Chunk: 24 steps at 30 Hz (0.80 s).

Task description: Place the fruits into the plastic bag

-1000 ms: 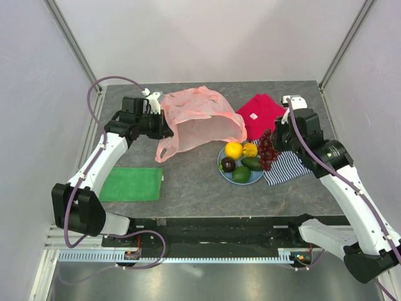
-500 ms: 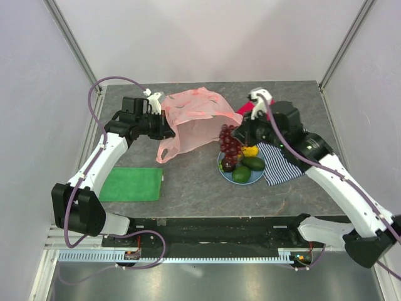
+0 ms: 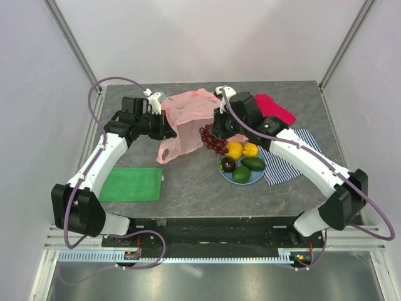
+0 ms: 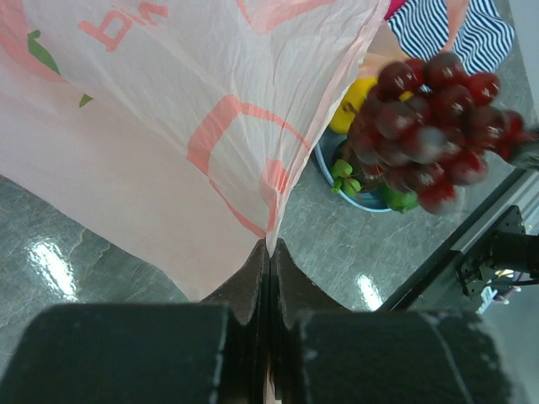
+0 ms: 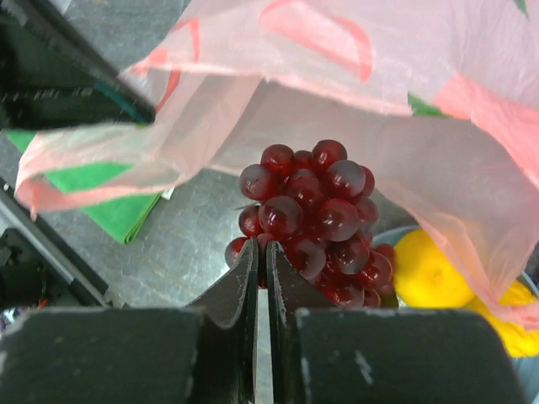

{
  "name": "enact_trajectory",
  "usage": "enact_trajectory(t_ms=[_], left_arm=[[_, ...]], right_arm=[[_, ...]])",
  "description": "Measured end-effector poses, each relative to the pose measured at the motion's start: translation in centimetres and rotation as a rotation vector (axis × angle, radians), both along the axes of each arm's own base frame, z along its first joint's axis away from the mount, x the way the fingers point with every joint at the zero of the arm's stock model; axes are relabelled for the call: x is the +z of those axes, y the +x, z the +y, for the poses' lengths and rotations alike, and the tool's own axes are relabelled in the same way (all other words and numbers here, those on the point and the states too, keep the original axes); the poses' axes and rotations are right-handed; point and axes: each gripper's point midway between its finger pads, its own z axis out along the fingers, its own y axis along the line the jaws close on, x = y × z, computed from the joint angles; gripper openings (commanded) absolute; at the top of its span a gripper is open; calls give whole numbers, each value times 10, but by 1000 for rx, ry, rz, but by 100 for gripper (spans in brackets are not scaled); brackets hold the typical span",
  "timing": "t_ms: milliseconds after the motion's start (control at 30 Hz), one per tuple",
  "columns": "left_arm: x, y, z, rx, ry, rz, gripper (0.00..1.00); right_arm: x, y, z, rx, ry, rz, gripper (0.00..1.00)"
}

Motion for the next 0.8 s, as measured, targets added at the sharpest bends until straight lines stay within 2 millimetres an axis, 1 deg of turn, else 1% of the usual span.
enact_trajectory(t_ms=[200,300,400,533,633,700,800], left_arm=[[4,-4,-6,-23,-33,7,2],[5,-6,-8,-32,-45,12,2],[8,-9,-12,-48,-63,18,2],[10,-14,-21,-81,-79,21,1],[10,-17,-26,-96,-84,24,2],[11,-18,-28,-102,-85,22,2],[11,-19,-30,-110,-86,19,2]], right_arm=[[-5,29,16,-41,-5,9,0],[-8,41,21,-64,-8,11,0],[-4,54,27,-83,-4,2,0],[13,71,37,-94,21,-36,0],[33,81,41,-104,50,-76,0],[45,86,42,-109,69,-100,0],[56,90,42,-115,89,-123,0]])
